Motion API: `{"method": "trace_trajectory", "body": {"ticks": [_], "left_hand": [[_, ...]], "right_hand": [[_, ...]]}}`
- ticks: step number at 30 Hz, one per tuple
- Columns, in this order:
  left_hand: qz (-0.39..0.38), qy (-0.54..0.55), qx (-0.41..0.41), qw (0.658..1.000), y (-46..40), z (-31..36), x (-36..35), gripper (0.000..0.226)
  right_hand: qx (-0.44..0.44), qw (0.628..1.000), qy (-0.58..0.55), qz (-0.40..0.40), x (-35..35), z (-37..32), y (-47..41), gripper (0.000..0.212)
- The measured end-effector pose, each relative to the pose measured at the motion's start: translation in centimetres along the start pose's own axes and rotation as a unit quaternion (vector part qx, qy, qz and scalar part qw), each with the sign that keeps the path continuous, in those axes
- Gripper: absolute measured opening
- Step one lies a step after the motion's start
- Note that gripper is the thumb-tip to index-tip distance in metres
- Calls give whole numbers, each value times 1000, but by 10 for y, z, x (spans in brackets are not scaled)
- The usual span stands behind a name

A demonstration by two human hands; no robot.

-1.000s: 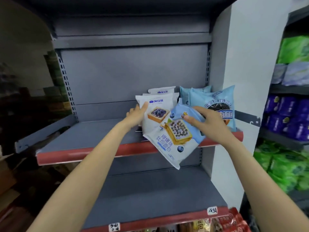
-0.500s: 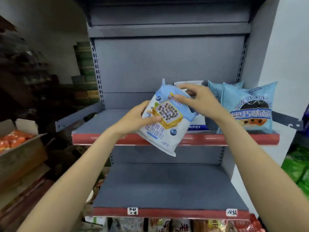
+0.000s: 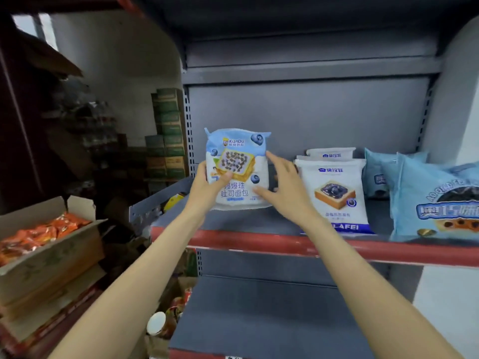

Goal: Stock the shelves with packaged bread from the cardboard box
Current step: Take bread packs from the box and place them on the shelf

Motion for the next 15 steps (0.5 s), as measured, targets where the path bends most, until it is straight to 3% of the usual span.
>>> {"method": "trace_trajectory", "body": {"ticks": [5, 8, 12, 15], "left_hand": [[-45, 58, 49, 996, -55, -22, -21, 50], [-125, -71, 4, 990, -93, -28, -39, 49], [-89, -369, -21, 925, -137, -49, -47, 45], [-139, -377, -7, 916, -150, -69, -70, 46]], "right_hand": [[-103, 994, 31, -3, -44, 20, -43, 90], [-153, 988, 29, 21, -53, 41, -69, 84], [-208, 976, 29, 57, -58, 71, -98, 82], [-234, 968, 39, 84, -57, 99, -105, 82]]}}
Point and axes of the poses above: each hand's wrist, its own y-axis away from the middle knuckle, its own x-axis out of the back of the hand, z = x × y, the point moved 8 cm from there along -y, towards the middle knuckle, and after that the axes turned 1 degree about -z, right-handed, at the moved point
